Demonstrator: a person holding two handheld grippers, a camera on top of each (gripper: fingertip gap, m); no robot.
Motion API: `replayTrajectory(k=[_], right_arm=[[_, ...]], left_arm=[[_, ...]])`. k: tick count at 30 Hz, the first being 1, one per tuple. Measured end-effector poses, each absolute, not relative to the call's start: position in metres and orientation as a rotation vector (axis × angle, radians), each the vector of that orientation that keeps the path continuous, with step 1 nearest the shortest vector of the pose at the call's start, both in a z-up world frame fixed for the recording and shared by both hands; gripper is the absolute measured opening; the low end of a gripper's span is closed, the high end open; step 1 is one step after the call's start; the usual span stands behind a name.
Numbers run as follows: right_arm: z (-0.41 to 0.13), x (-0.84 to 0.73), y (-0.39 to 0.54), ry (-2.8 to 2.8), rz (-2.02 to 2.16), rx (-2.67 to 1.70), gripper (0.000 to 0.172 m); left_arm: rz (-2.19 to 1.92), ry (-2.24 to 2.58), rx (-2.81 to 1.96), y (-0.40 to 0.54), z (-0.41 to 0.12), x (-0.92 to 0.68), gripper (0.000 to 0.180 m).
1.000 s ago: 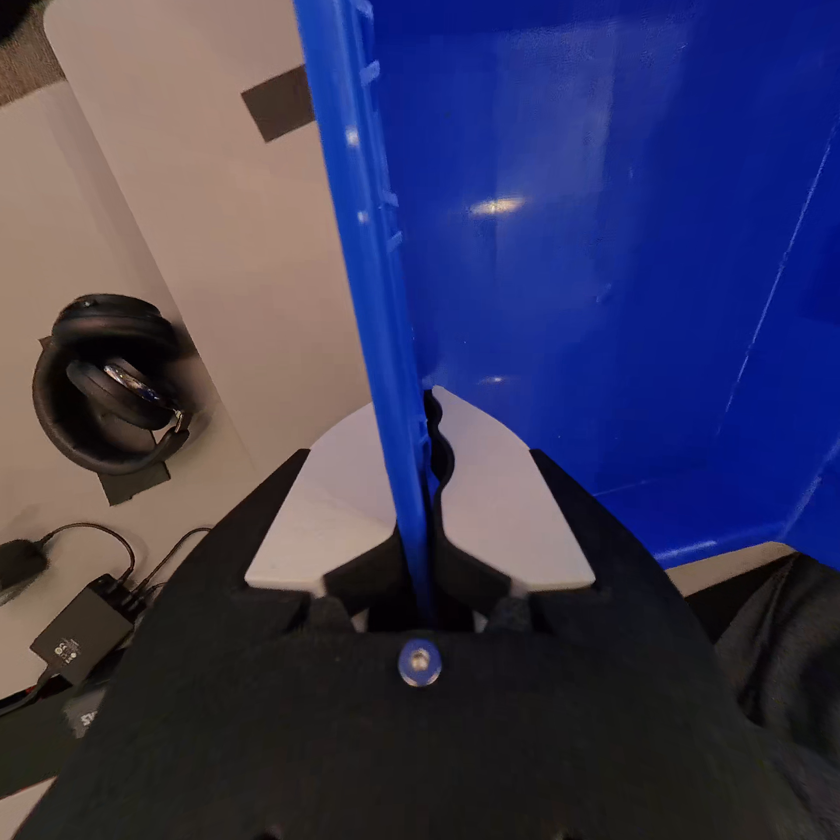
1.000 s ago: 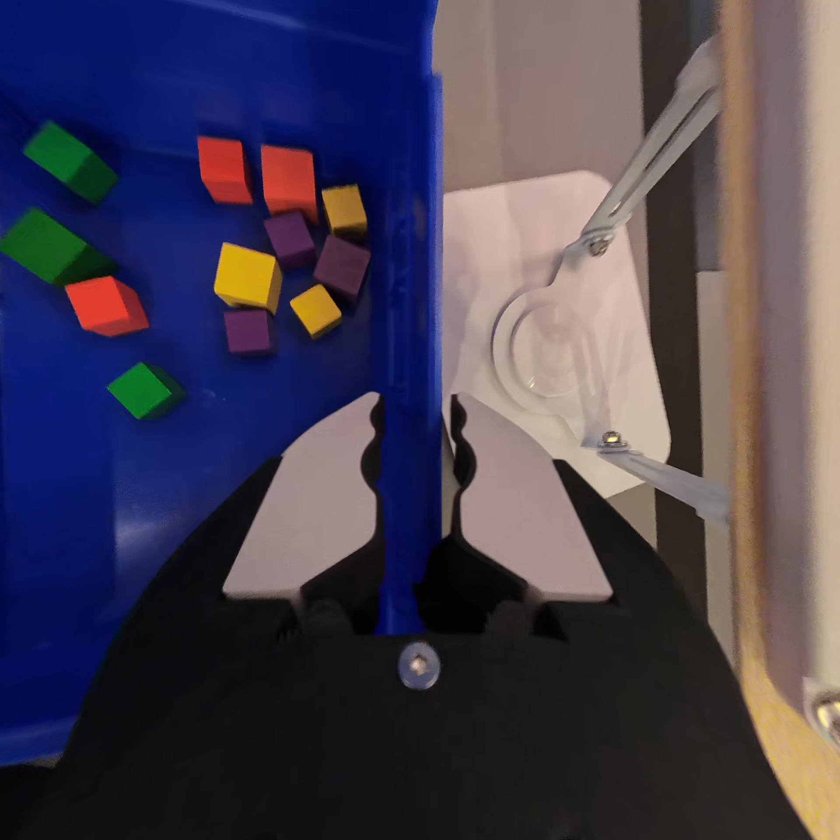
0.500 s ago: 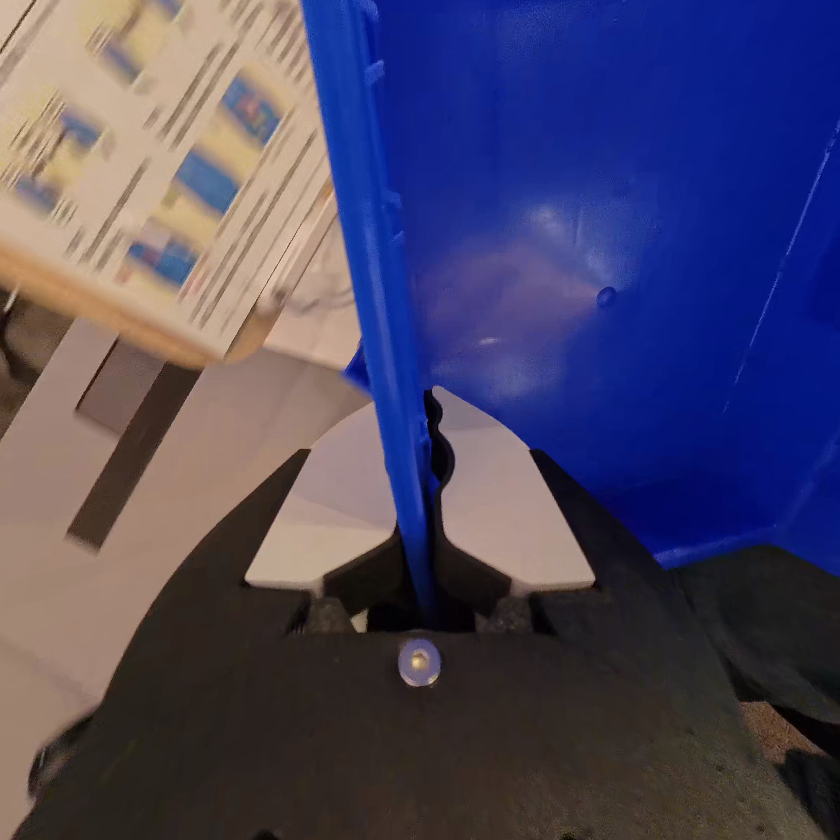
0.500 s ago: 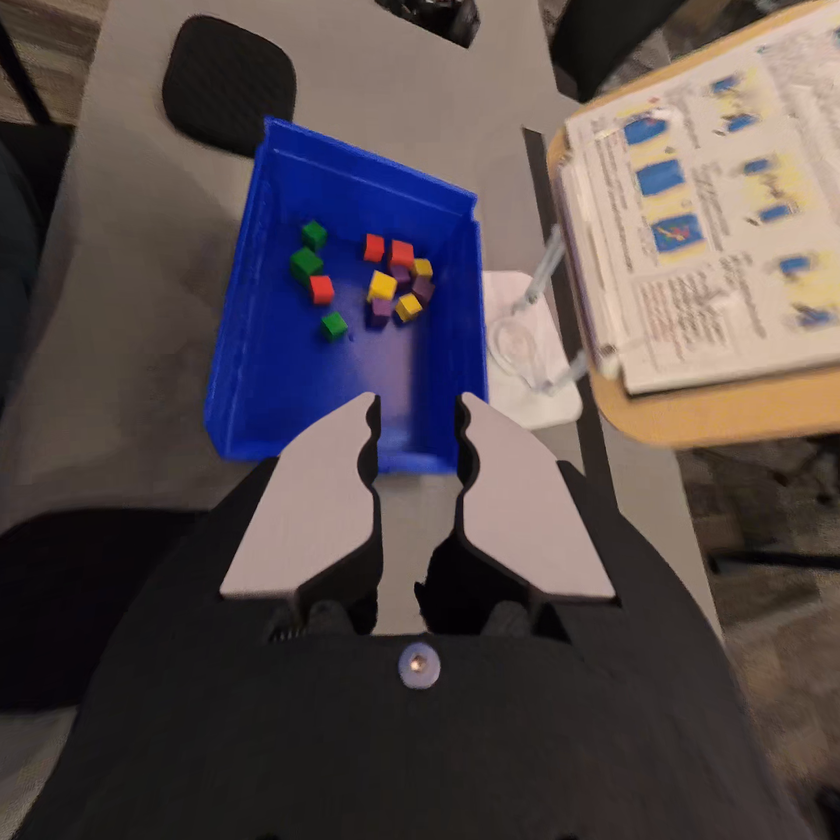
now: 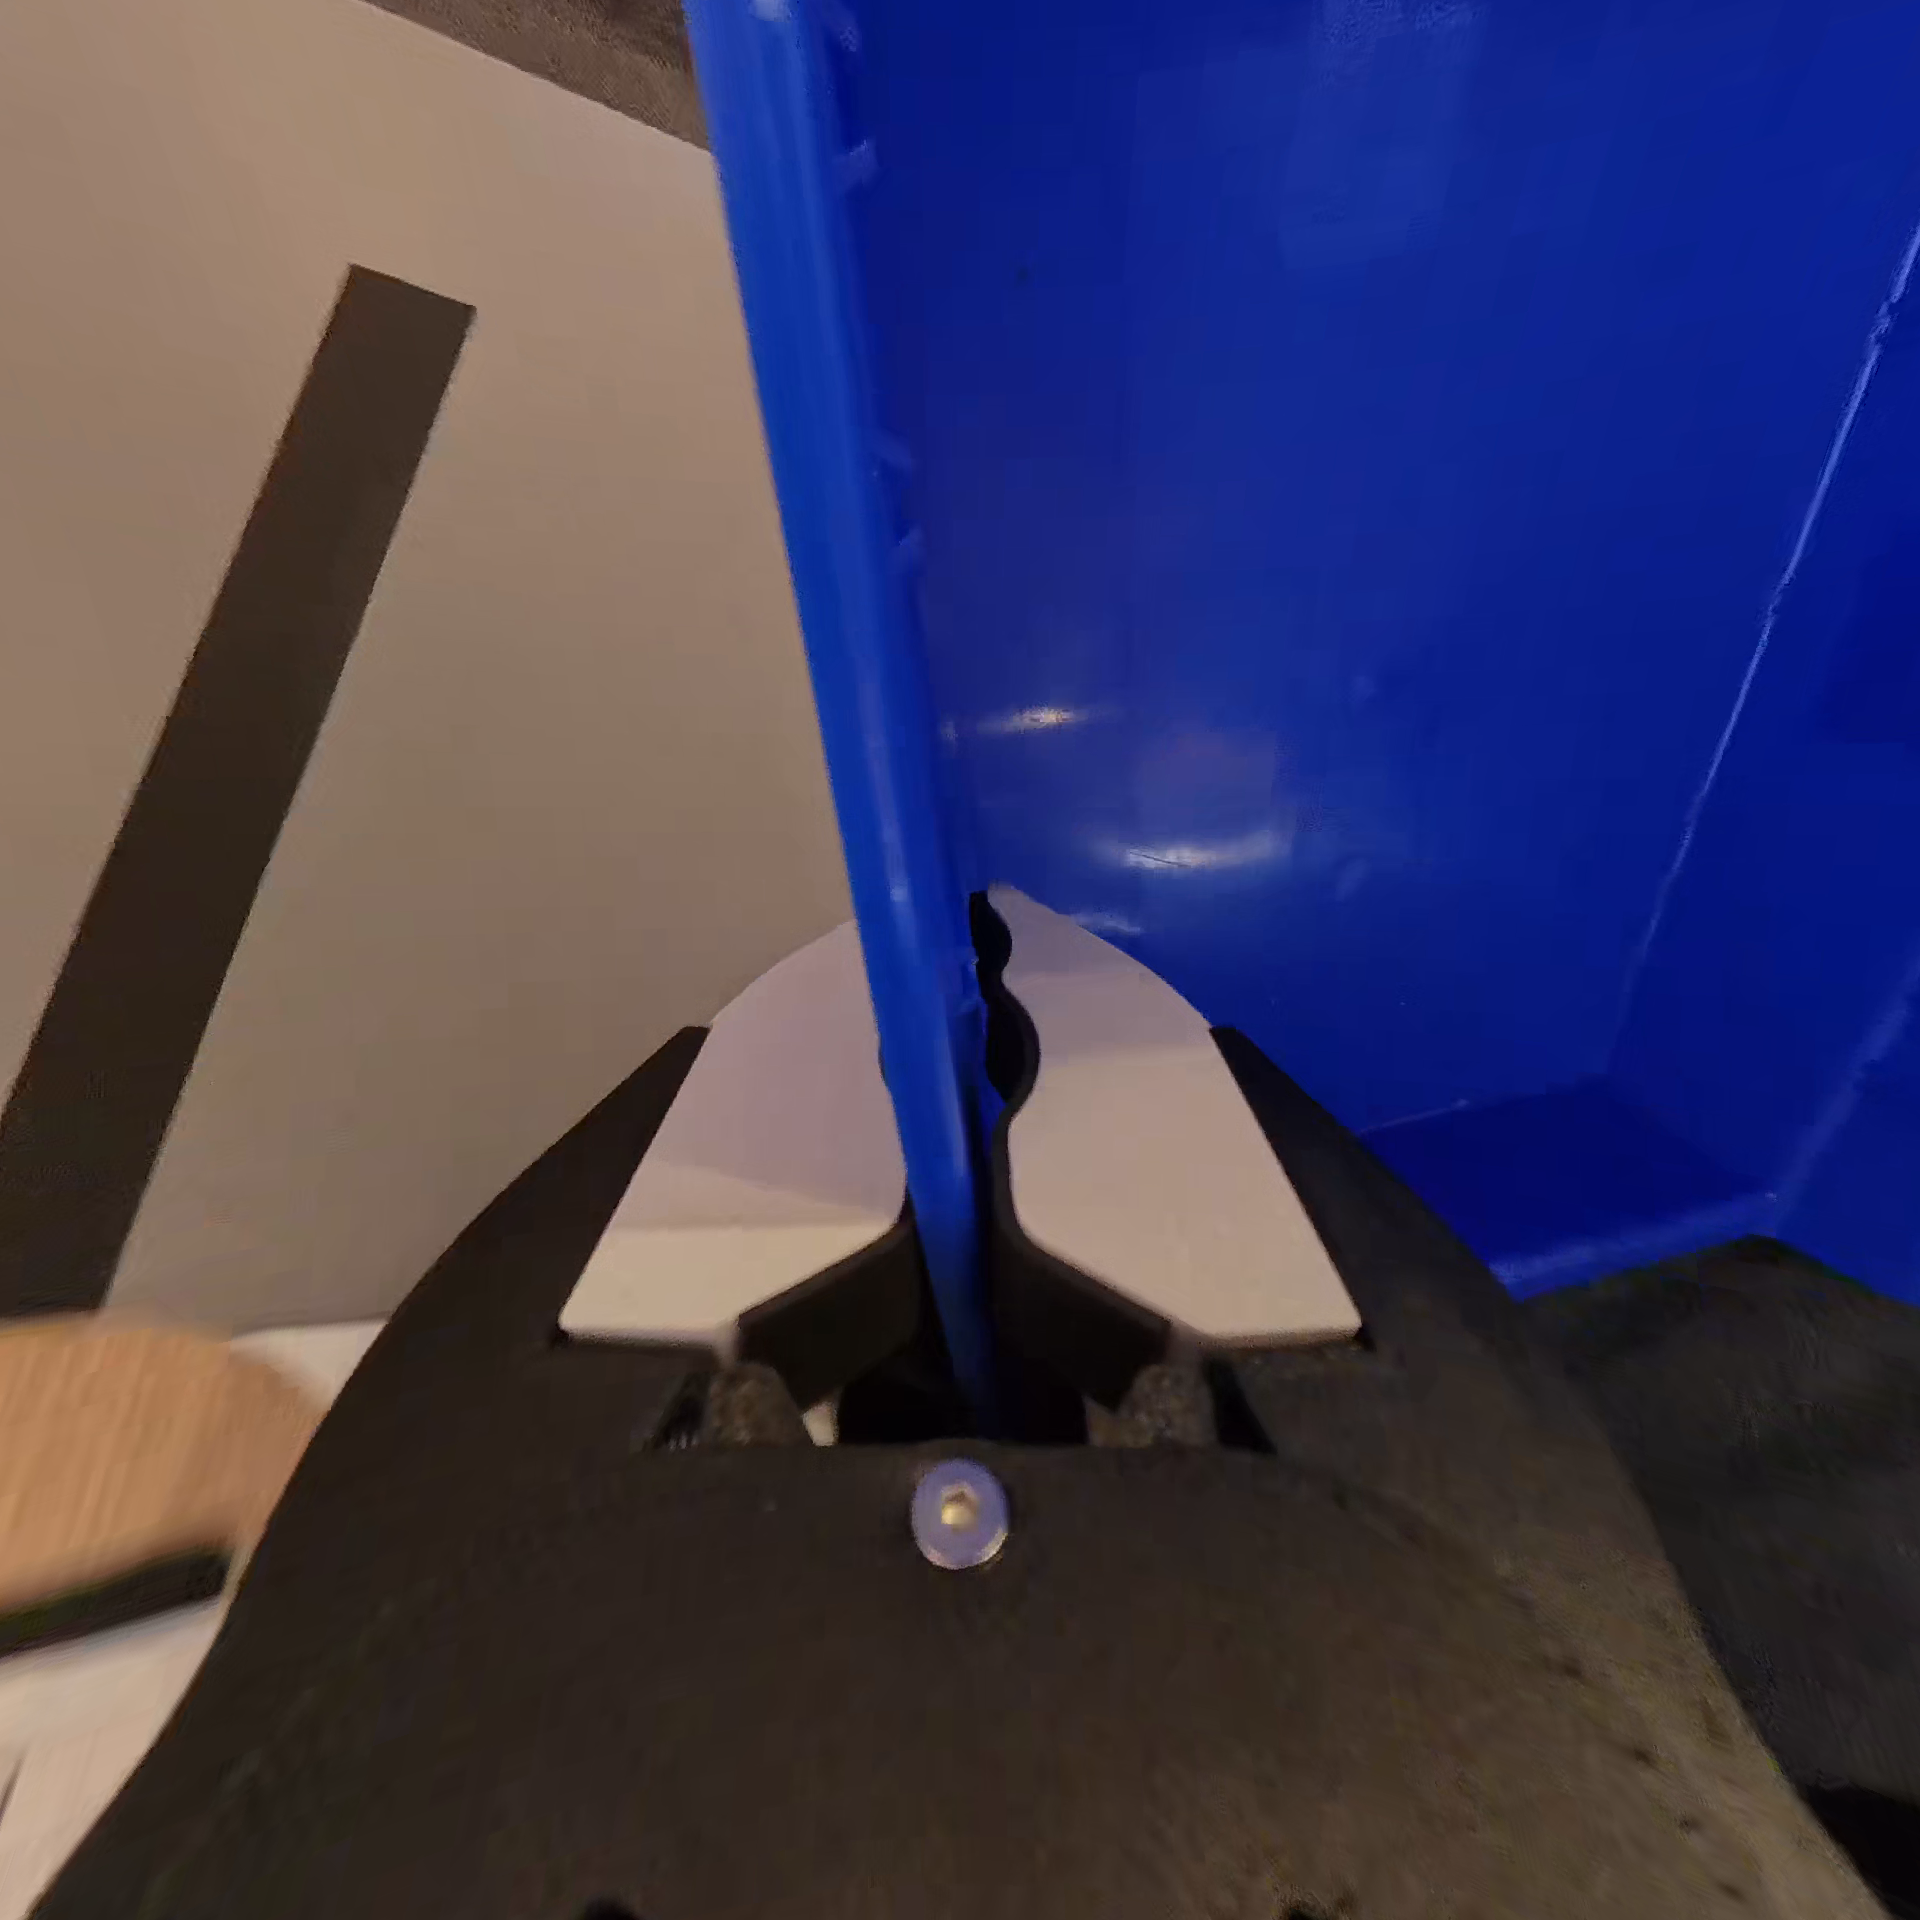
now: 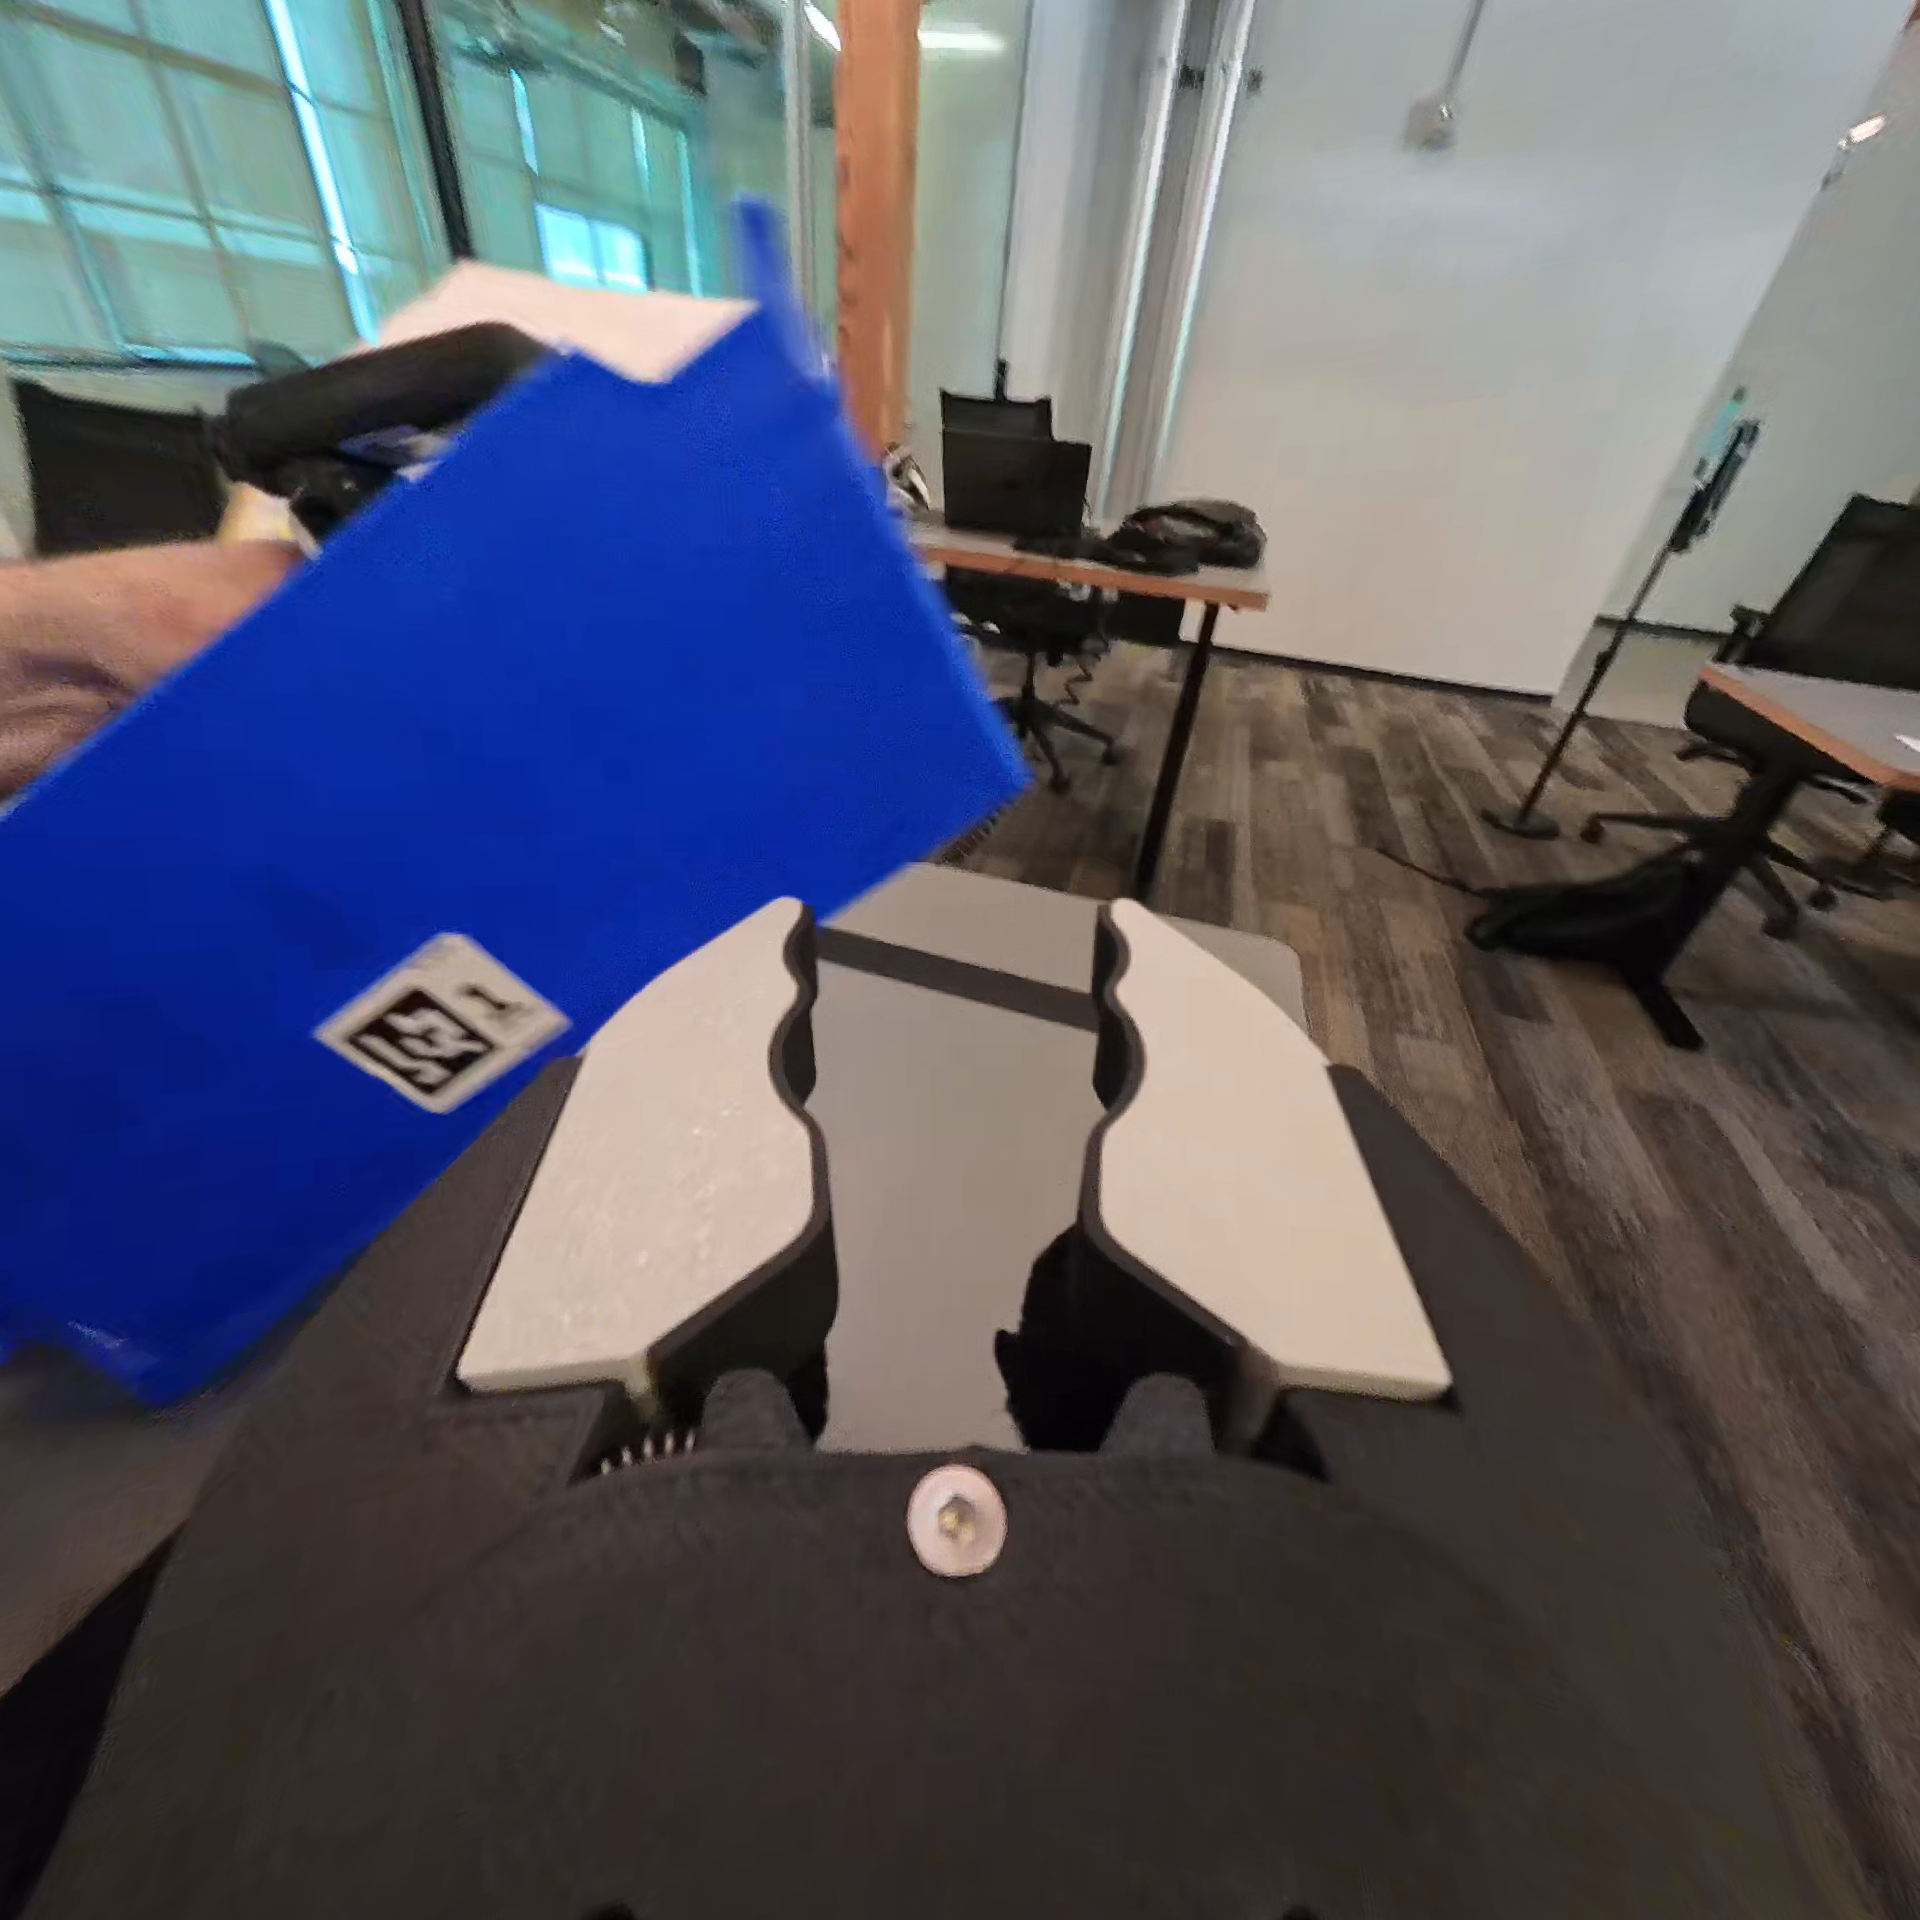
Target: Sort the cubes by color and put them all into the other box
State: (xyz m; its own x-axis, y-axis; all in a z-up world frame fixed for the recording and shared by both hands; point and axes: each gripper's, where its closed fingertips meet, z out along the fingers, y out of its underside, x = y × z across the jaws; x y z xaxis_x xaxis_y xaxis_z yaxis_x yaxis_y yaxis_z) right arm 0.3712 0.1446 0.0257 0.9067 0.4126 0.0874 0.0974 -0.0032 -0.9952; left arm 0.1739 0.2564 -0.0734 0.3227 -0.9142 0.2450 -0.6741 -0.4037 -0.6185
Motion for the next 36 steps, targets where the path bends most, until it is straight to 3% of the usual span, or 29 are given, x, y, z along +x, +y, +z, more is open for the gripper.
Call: replayTrajectory(k=[6, 8, 18, 26, 31, 36], right_arm=[[-0.030, 0.354, 0.159, -0.332, 0.291, -1.678, 0.065], [-0.043, 0.343, 0.165, -0.303, 0.370, -1.661, 0.056], [-0.074, 0.341, 0.203, -0.033, 0.822, -1.516, 0.052], [-0.104, 0.308, 0.211, -0.141, 0.600, -1.652, 0.061], [-0.124, 0.316, 0.219, -0.200, 0.370, -1.780, 0.045], [-0.149, 0.330, 0.227, -0.288, 0.198, -1.962, 0.043]], left_arm=[[-0.843, 1.305, -2.345, 0.293, -0.130, 0.229, 0.004], [-0.860, 1.250, -2.407, 0.302, -0.150, 0.234, 0.004], [-0.874, 1.077, -2.642, 0.321, -0.216, 0.219, 0.005], [-0.858, 1.037, -2.733, 0.318, -0.240, 0.210, 0.012], [-0.882, 1.017, -2.753, 0.310, -0.249, 0.206, 0.015], [-0.917, 1.020, -2.793, 0.300, -0.253, 0.203, 0.029]])
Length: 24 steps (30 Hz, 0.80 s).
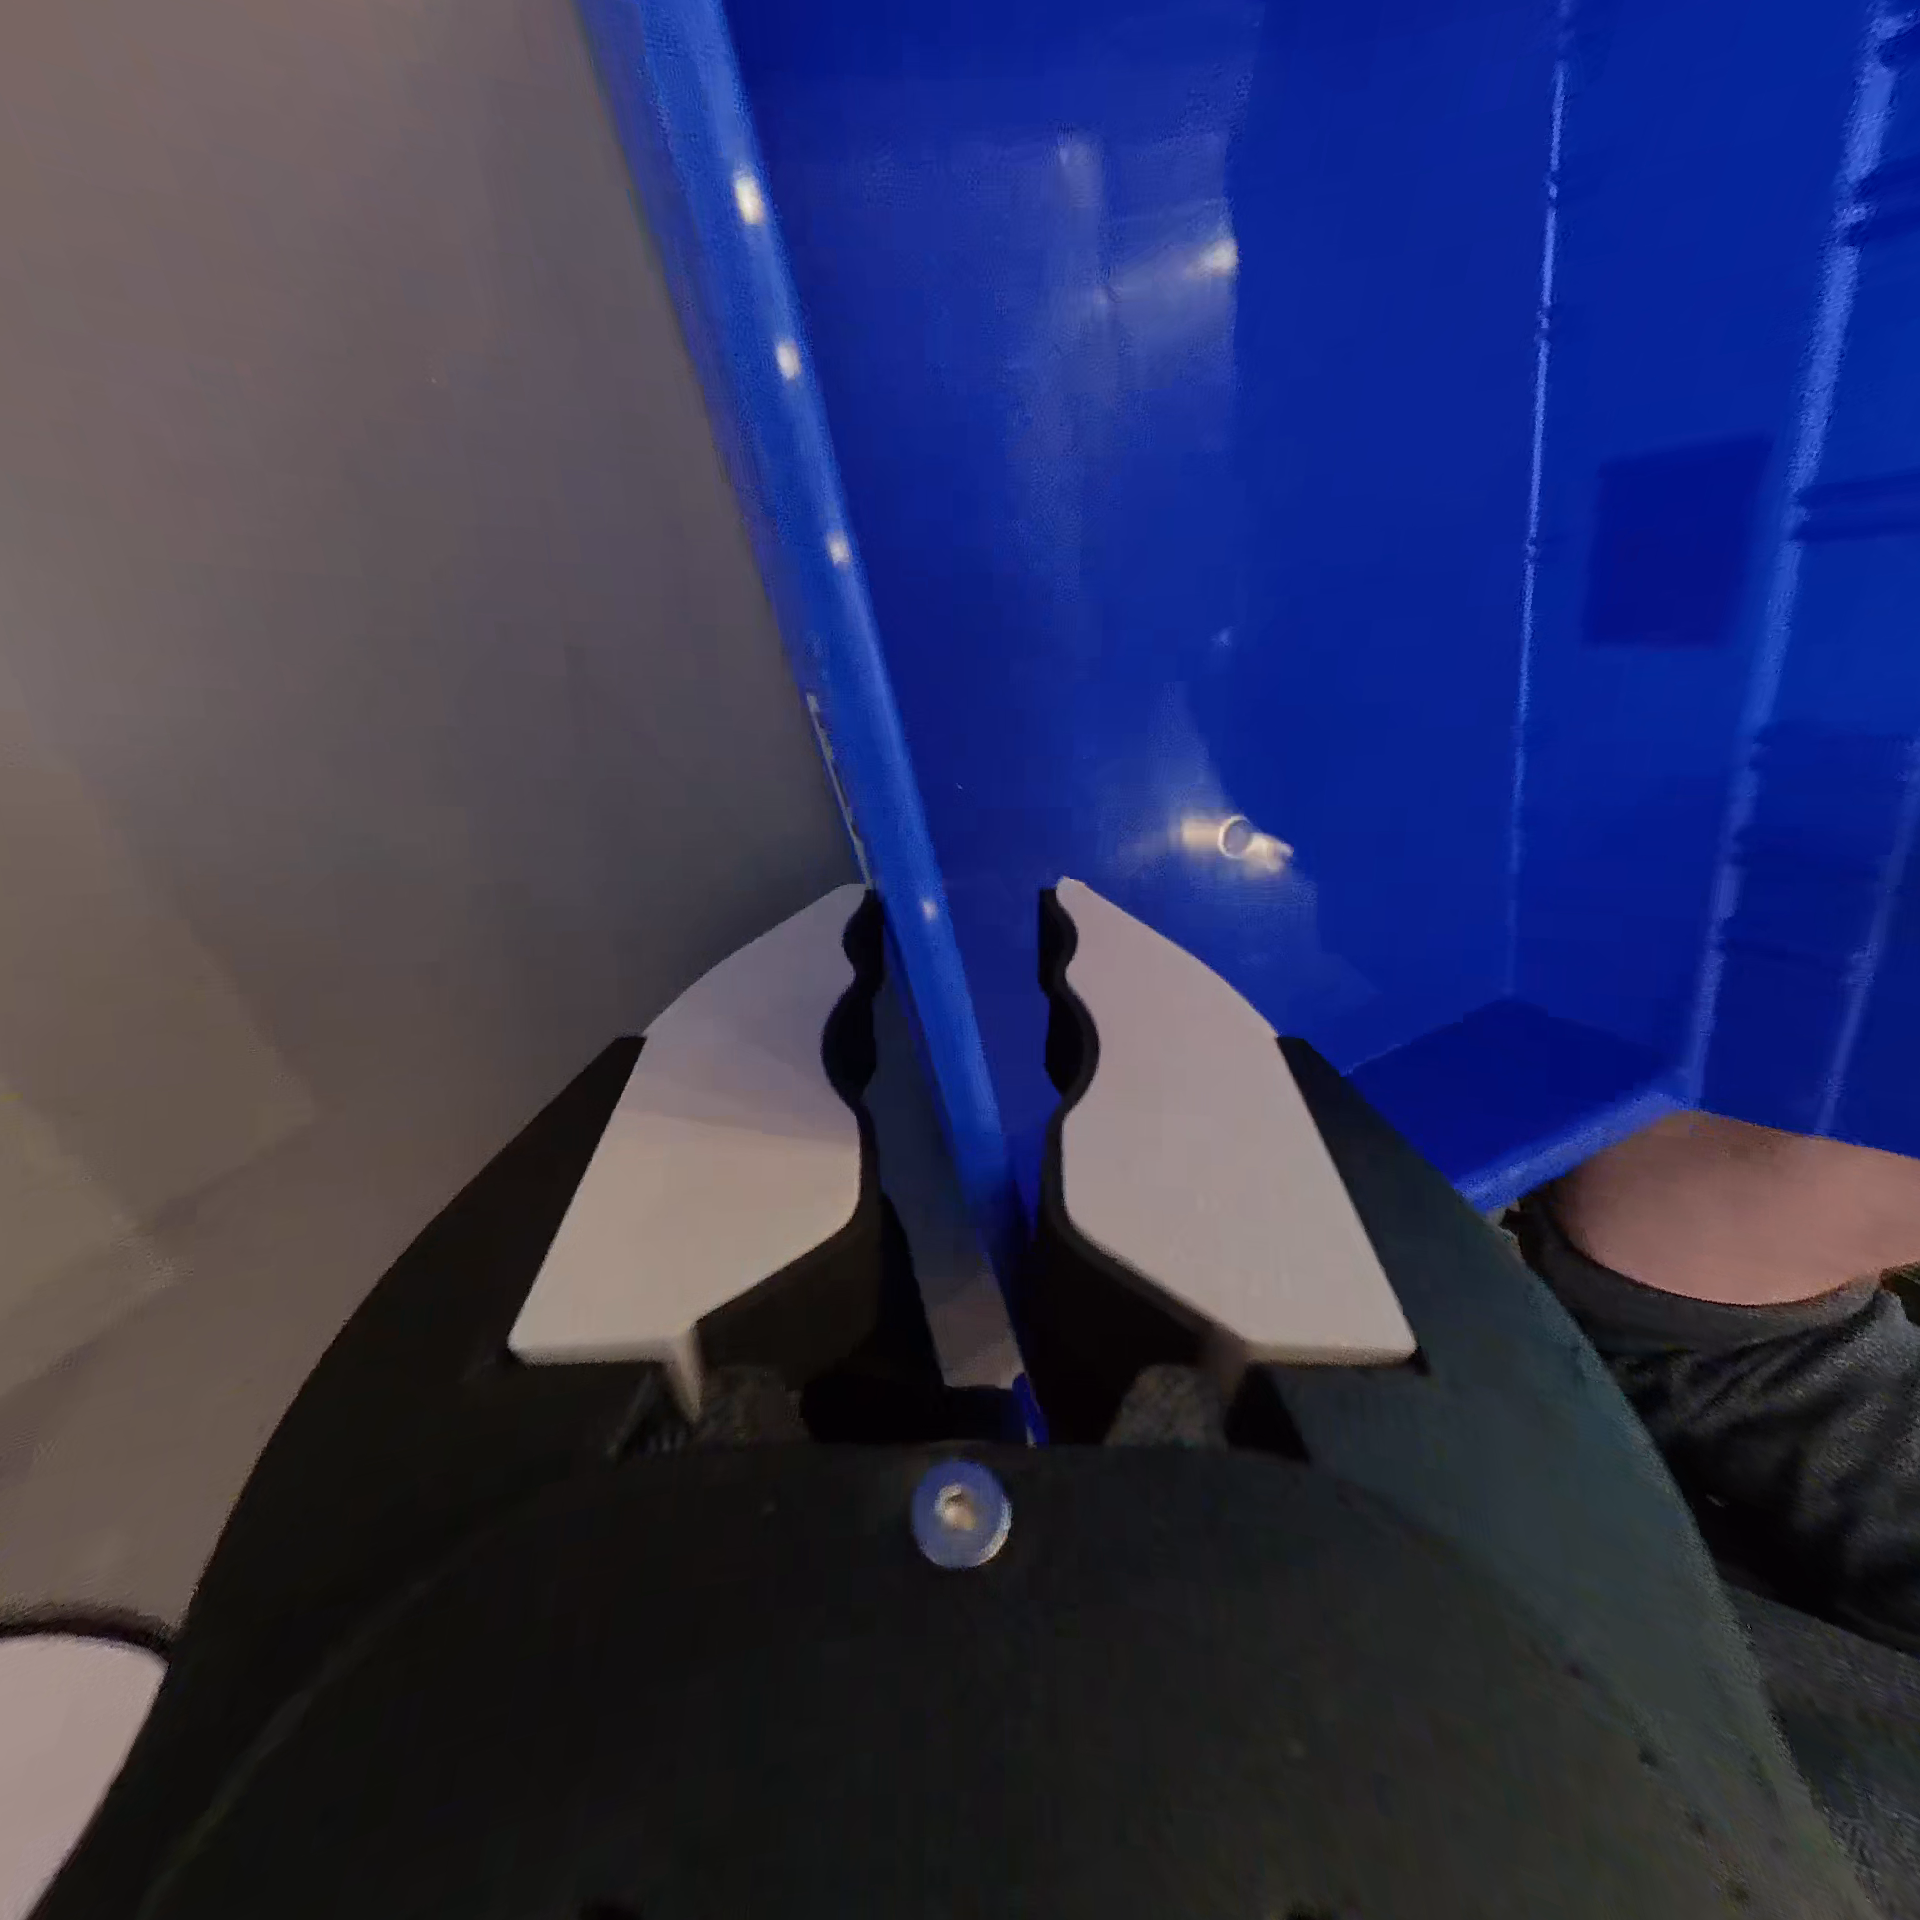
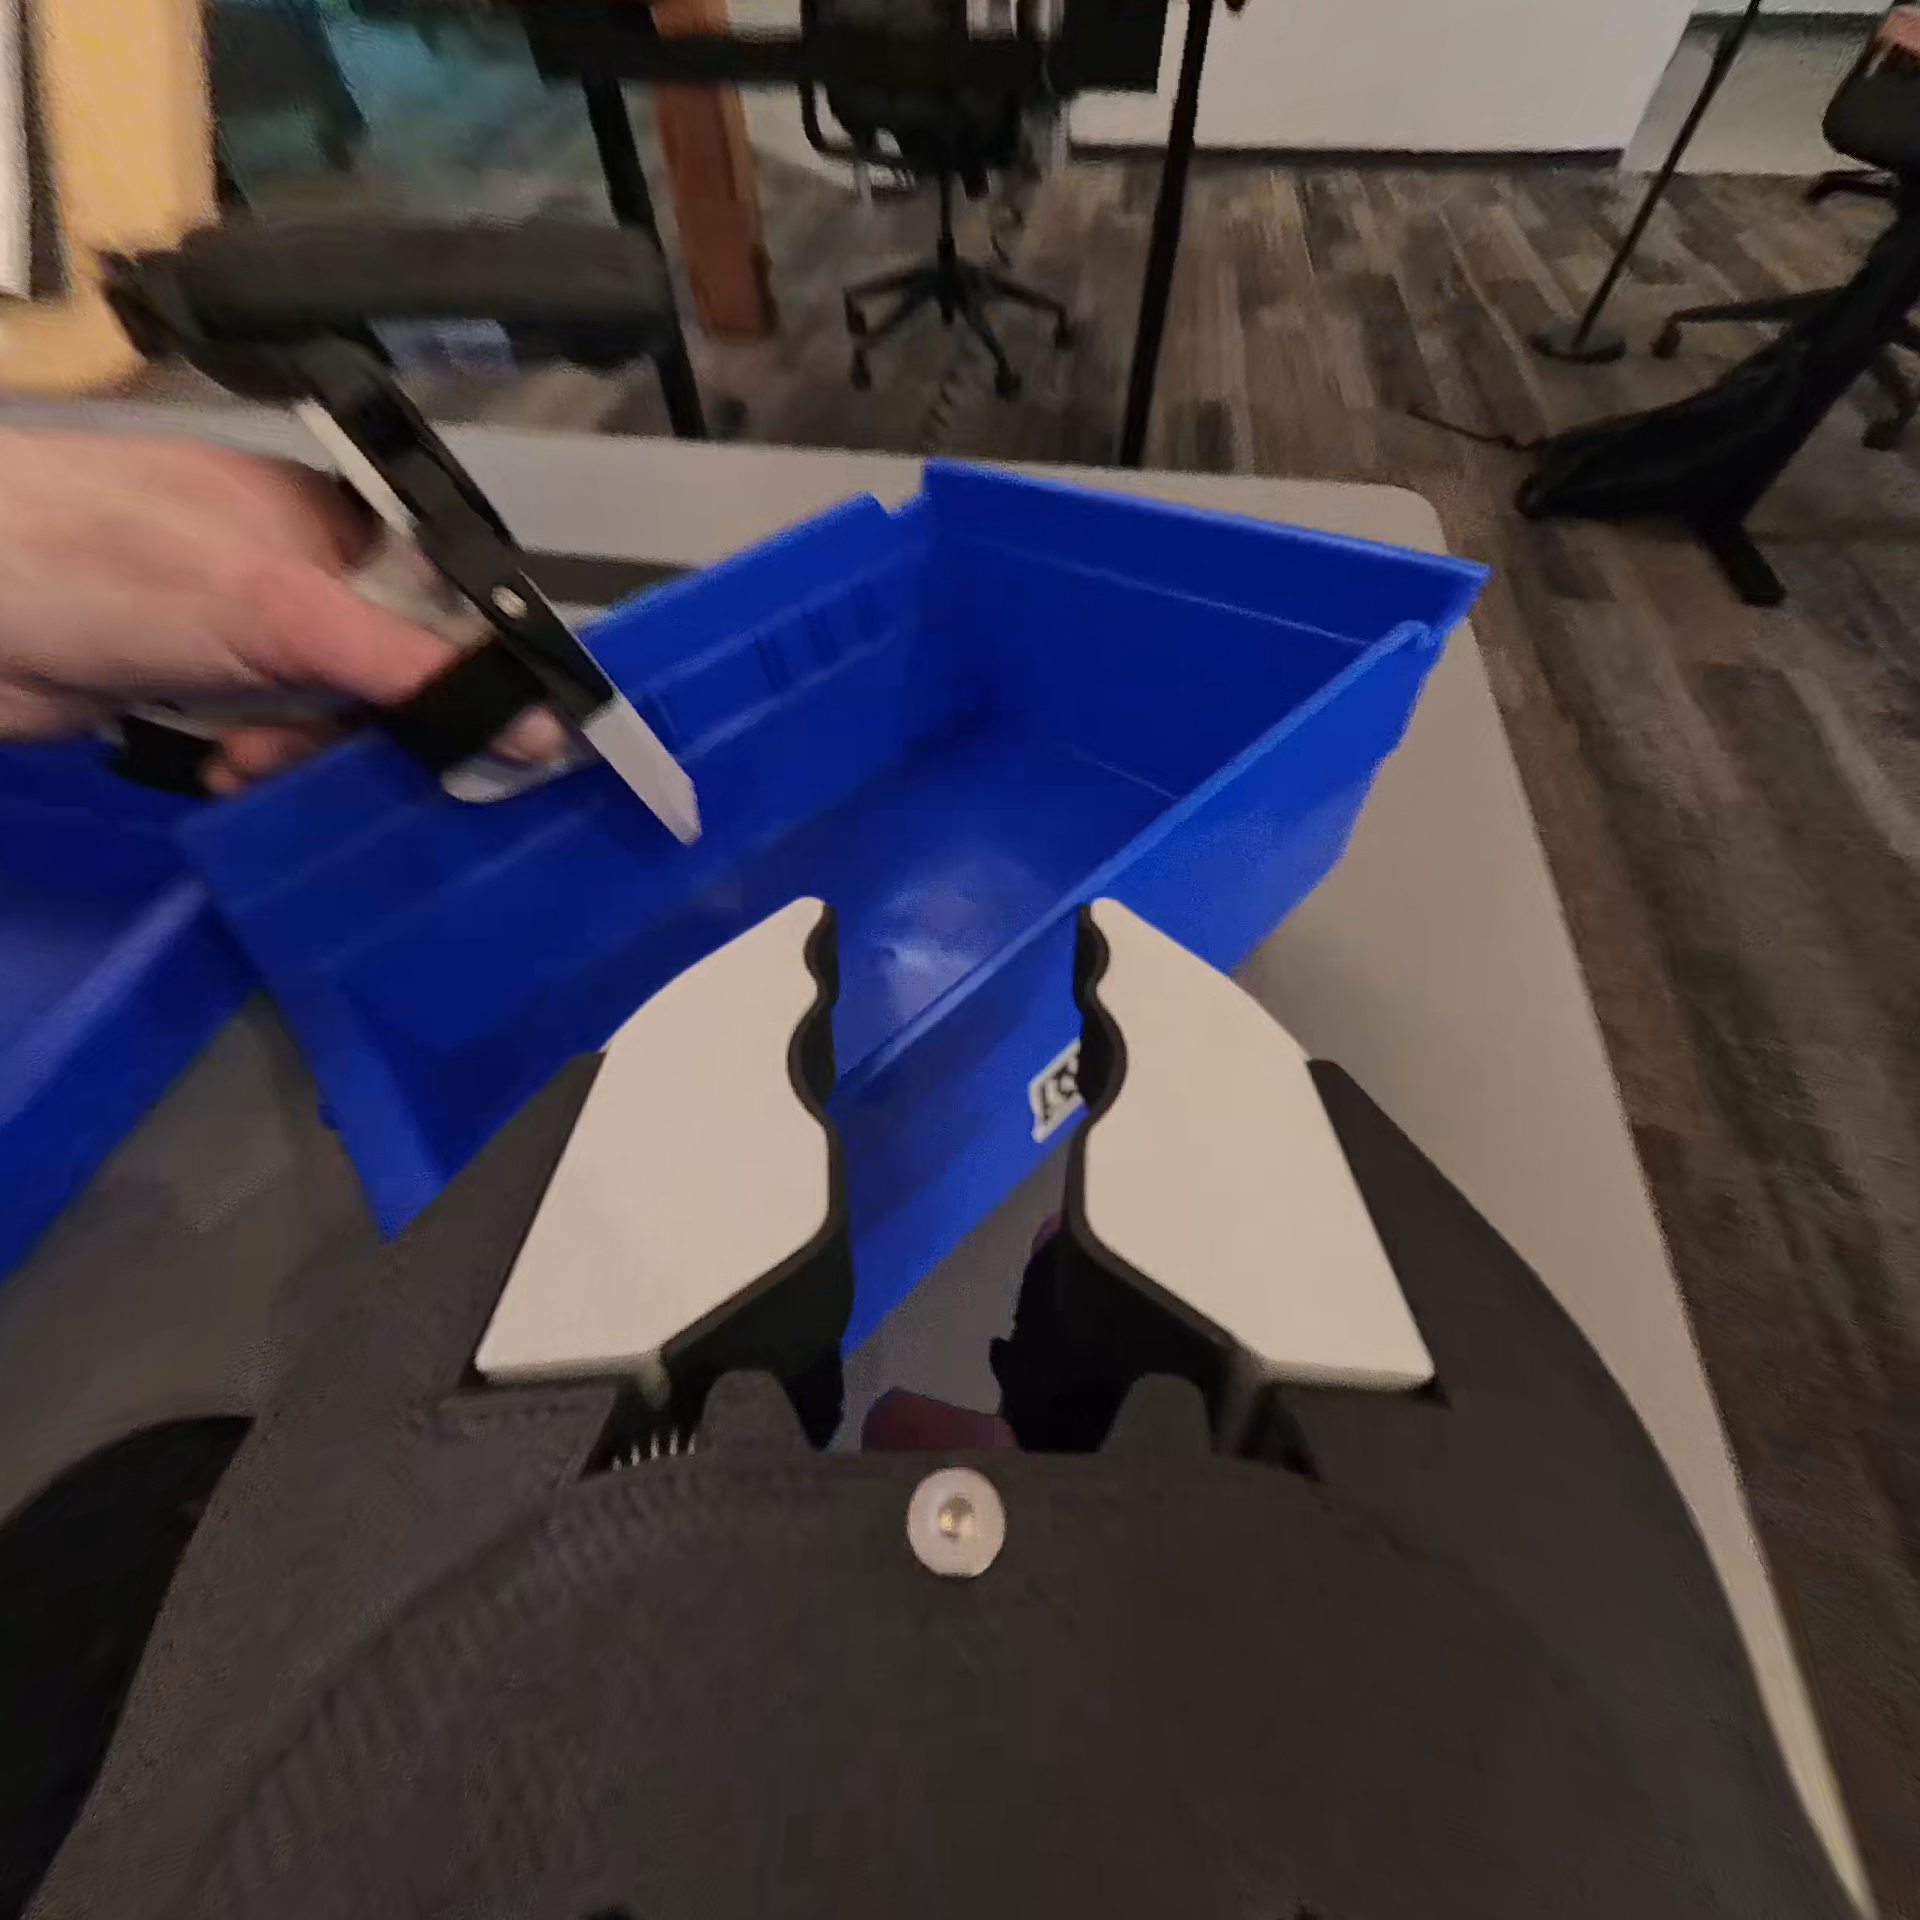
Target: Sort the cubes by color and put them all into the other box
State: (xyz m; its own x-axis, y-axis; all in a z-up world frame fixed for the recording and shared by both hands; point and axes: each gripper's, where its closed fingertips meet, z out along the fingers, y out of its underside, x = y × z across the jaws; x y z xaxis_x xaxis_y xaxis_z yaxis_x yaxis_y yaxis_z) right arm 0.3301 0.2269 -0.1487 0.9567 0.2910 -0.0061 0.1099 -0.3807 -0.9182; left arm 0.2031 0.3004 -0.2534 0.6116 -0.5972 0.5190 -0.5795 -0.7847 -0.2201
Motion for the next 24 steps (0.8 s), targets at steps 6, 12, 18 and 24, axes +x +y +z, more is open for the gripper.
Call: replayTrajectory(k=[6, 12, 18, 24], right_arm=[[-0.179, 0.359, 0.247, -0.330, 0.055, -2.112, 0.026], [-0.189, 0.388, 0.288, -0.383, -0.002, -2.181, 0.009], [-0.189, 0.404, 0.328, -0.512, -0.020, -2.227, 0.008], [-0.188, 0.415, 0.370, -0.589, -0.060, -2.232, 0.008]], left_arm=[[-1.012, 1.011, -2.857, 0.289, -0.243, 0.206, 0.056], [-1.174, 0.921, -2.885, 0.275, -0.235, 0.220, 0.073], [-1.232, 0.796, -2.841, 0.286, -0.233, 0.237, 0.078], [-1.299, 0.660, -2.769, 0.321, -0.231, 0.251, 0.080]])
